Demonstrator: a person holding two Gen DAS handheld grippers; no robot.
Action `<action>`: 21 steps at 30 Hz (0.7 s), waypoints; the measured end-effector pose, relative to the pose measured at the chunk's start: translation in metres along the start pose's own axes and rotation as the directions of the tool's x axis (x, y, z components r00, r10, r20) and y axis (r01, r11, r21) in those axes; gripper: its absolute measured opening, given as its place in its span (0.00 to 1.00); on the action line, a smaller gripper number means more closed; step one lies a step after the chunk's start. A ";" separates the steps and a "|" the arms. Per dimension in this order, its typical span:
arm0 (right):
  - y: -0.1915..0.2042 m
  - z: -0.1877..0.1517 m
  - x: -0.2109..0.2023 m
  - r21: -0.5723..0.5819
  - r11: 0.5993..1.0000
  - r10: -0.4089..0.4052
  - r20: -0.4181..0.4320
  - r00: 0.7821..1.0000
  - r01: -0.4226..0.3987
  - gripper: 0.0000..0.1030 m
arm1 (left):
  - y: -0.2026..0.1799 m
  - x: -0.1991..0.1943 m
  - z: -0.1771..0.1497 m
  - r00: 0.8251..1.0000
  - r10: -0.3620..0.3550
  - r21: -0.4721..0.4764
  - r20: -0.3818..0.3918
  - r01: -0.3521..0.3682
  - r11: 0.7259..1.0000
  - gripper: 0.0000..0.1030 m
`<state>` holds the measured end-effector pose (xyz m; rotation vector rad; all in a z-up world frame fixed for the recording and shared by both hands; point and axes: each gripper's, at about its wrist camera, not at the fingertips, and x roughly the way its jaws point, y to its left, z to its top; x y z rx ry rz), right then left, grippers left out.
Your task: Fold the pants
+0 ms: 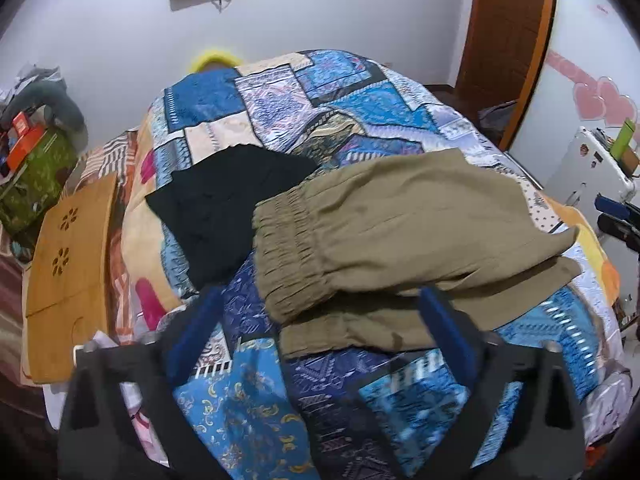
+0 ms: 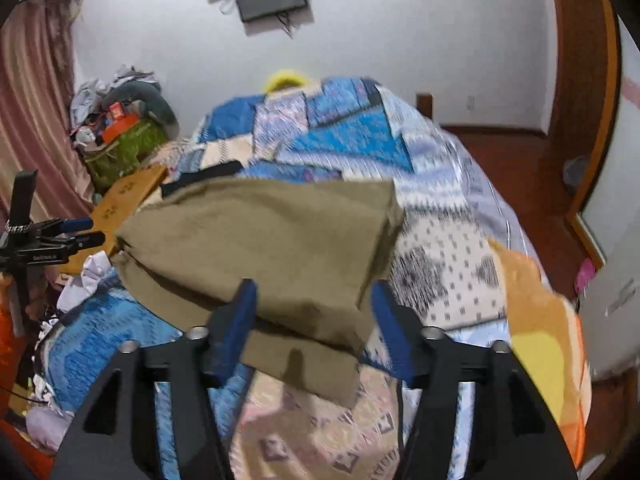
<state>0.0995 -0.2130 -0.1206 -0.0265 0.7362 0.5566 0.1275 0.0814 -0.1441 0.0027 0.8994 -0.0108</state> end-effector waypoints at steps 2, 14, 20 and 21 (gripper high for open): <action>0.012 0.005 0.003 -0.039 0.999 0.018 0.007 1.000 -0.018 0.77 | -0.008 0.000 0.006 1.000 -0.023 0.013 -0.001 0.023 1.000 1.00; 0.081 -0.006 0.082 -0.342 0.936 0.023 -0.159 0.987 -0.078 0.77 | -0.061 0.039 -0.002 0.996 0.019 0.241 -0.089 0.003 0.971 1.00; 0.077 0.002 0.099 -0.298 0.949 0.058 -0.173 0.983 -0.108 0.38 | -0.072 0.060 -0.002 0.994 0.076 0.300 -0.084 -0.047 0.953 0.99; 0.076 0.004 0.097 -0.281 0.953 0.073 -0.163 0.984 -0.117 0.31 | -0.072 0.059 0.000 0.995 0.066 0.300 -0.074 -0.041 0.953 0.93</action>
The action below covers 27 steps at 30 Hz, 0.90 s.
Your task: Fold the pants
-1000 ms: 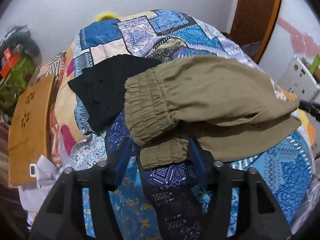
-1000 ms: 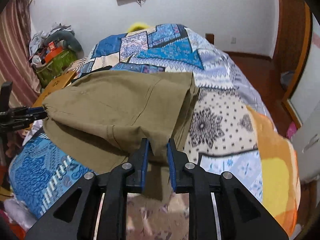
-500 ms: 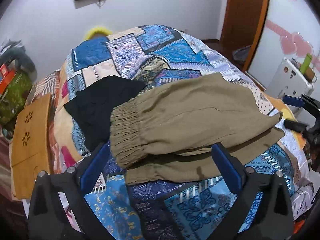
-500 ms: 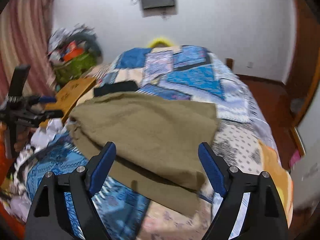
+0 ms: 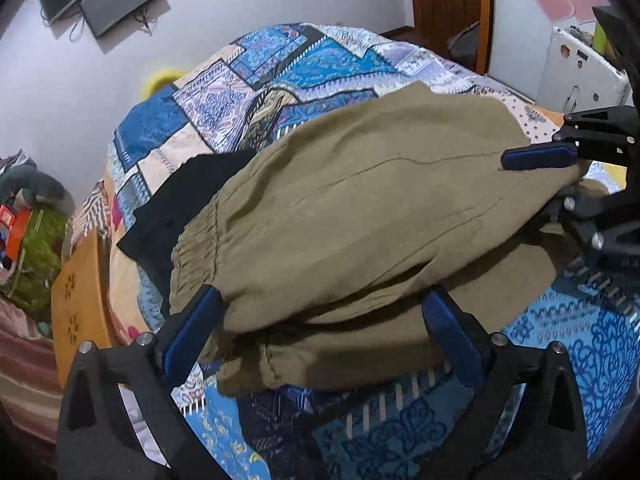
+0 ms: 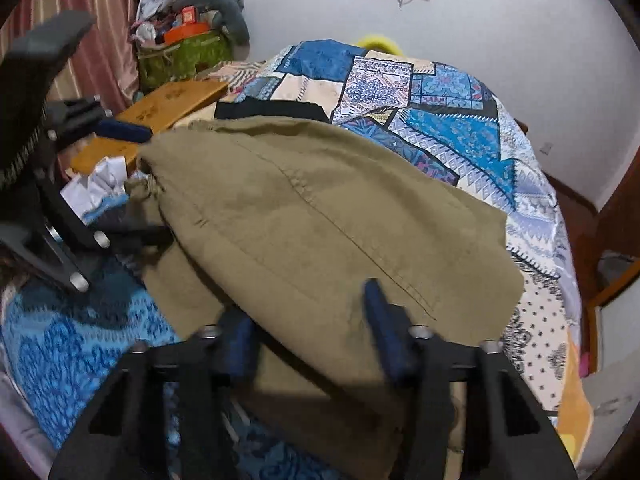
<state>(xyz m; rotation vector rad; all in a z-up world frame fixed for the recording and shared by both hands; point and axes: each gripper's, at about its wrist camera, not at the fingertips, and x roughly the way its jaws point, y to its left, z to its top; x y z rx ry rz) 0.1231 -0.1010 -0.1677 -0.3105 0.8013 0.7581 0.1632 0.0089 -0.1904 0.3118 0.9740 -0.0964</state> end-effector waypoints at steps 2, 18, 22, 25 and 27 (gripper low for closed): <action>-0.002 0.003 -0.007 0.020 1.000 0.021 0.031 0.999 -0.022 0.22 | 0.000 -0.004 0.004 1.000 -0.011 0.006 0.024 0.011 1.000 0.81; 0.013 0.000 -0.048 -0.036 0.999 0.019 0.134 0.991 -0.014 0.08 | -0.012 -0.043 -0.008 0.995 -0.019 0.055 0.097 0.013 0.998 0.18; 0.014 -0.011 -0.043 -0.005 1.000 0.029 0.103 0.994 -0.028 0.09 | -0.013 -0.041 -0.016 0.995 -0.066 0.018 0.080 0.065 0.998 0.18; 0.014 -0.019 -0.040 0.037 0.998 0.041 0.067 0.997 -0.043 0.13 | -0.012 -0.036 -0.025 0.993 -0.106 -0.009 0.050 0.107 0.994 0.19; 0.013 -0.022 -0.040 0.064 0.996 0.054 0.047 0.997 -0.057 0.15 | -0.011 -0.037 -0.031 0.993 -0.114 -0.022 0.043 0.115 0.993 0.21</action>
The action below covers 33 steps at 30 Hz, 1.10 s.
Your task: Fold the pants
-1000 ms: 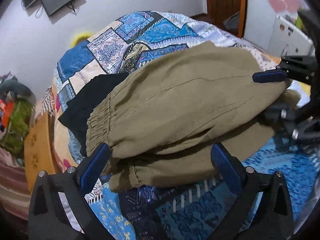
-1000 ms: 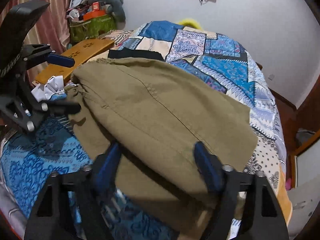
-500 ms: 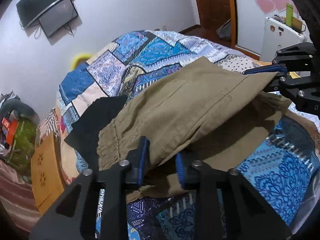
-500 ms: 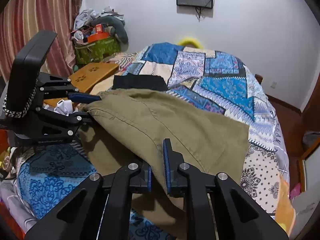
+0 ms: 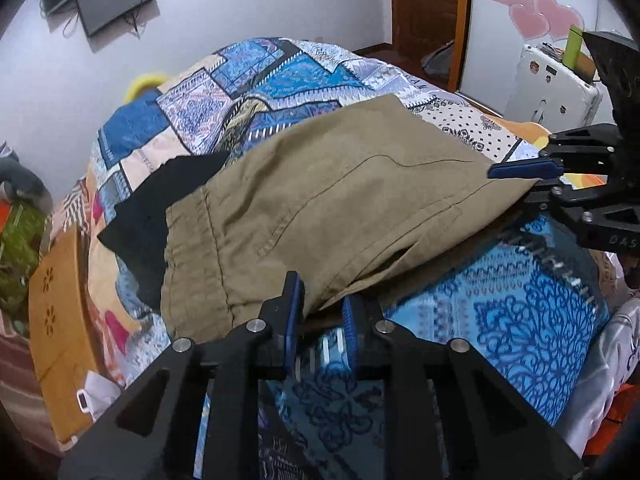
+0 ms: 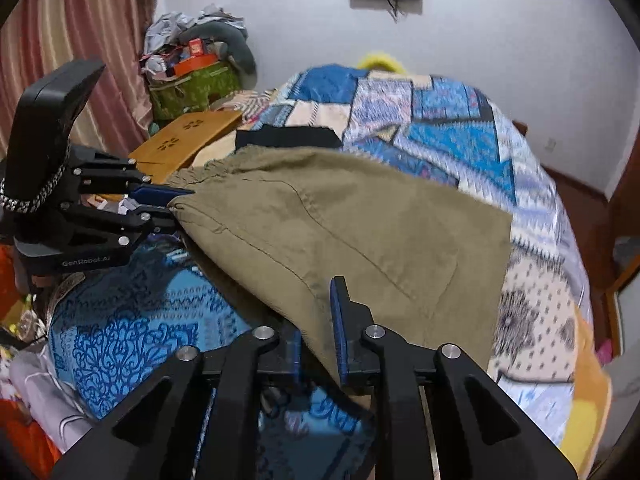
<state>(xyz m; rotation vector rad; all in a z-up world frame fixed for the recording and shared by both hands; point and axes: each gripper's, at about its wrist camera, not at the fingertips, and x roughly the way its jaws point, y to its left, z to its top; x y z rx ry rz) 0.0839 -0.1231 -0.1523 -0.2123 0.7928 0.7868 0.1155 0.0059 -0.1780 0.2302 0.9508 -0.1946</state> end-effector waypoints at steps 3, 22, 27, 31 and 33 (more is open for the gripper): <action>0.001 -0.003 -0.010 0.020 1.000 0.016 0.006 1.000 -0.017 0.24 | 0.005 -0.010 -0.006 1.000 -0.025 -0.025 0.010 0.026 0.999 0.24; -0.011 0.025 0.013 0.172 0.983 0.052 0.041 0.998 -0.058 0.46 | 0.065 -0.002 0.021 0.998 0.047 -0.222 0.037 -0.038 0.974 0.46; -0.035 -0.005 0.032 0.231 0.973 0.034 -0.057 0.998 -0.020 0.46 | 0.079 0.034 -0.003 0.997 0.052 -0.258 -0.053 -0.064 0.964 0.48; -0.054 -0.026 0.016 0.290 0.957 0.019 -0.042 0.999 -0.006 0.44 | 0.085 0.030 -0.011 0.998 0.042 -0.267 -0.039 -0.051 0.962 0.53; -0.061 -0.034 0.007 0.310 0.951 0.011 -0.027 1.000 -0.002 0.43 | 0.087 0.027 -0.014 0.998 0.049 -0.258 -0.038 -0.057 0.965 0.56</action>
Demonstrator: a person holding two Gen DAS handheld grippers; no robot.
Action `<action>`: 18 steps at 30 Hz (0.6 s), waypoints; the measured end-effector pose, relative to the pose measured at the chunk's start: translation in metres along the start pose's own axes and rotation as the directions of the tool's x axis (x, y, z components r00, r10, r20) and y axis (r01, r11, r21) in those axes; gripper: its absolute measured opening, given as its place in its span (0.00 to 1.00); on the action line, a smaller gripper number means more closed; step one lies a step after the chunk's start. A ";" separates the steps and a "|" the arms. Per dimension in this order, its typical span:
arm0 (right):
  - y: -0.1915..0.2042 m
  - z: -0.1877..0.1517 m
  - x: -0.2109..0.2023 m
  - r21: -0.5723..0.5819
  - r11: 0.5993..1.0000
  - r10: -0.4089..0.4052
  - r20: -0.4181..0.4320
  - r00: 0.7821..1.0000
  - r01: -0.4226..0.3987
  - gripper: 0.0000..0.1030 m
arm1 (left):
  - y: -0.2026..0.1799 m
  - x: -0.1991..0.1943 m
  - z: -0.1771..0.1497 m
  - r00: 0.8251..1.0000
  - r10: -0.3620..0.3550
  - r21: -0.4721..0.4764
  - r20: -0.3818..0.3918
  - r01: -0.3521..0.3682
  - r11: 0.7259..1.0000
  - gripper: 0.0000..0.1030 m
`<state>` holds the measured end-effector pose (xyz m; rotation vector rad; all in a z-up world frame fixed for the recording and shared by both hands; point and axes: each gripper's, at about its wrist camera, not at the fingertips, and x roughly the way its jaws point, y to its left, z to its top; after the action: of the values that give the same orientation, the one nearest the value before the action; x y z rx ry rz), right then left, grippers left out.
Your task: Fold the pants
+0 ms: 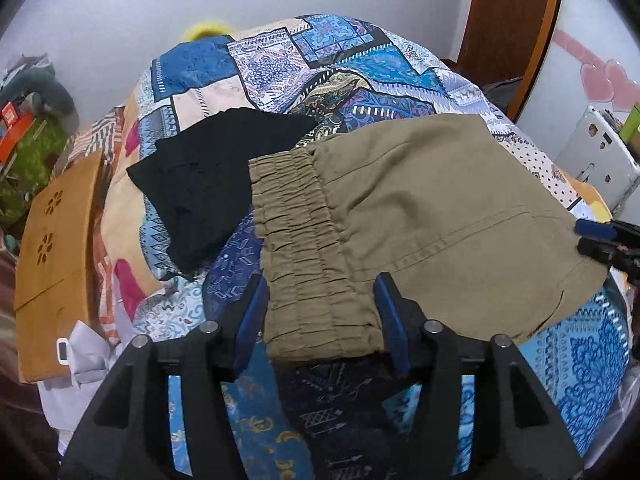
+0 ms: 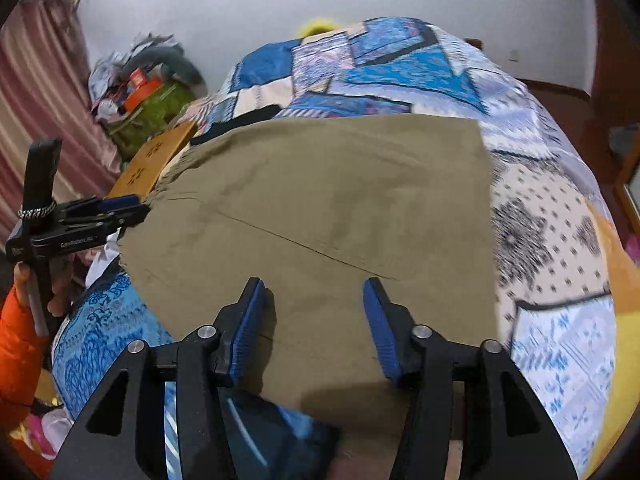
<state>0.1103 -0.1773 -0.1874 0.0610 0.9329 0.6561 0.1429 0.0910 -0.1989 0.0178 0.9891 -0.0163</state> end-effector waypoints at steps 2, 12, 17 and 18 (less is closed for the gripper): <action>-0.005 -0.005 -0.006 0.006 0.999 -0.045 -0.002 0.999 0.045 0.44 | 0.002 -0.002 -0.003 1.000 -0.010 0.002 -0.004 0.010 1.000 0.57; -0.035 -0.024 -0.035 0.100 0.995 -0.021 0.007 1.000 0.020 0.45 | 0.010 -0.021 -0.014 1.000 -0.002 -0.003 0.004 0.002 1.000 0.60; -0.042 -0.013 -0.047 0.088 0.995 -0.052 0.009 0.999 0.051 0.47 | 0.027 -0.032 -0.003 0.999 0.049 -0.046 0.016 -0.048 0.998 0.60; -0.045 -0.008 -0.051 0.084 0.995 -0.059 0.023 0.998 0.057 0.47 | 0.031 -0.032 0.001 0.998 0.056 -0.059 0.020 -0.055 0.997 0.60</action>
<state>0.1053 -0.2433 -0.1697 0.1159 0.9344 0.5616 0.1266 0.1217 -0.1710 -0.0088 0.9663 0.0633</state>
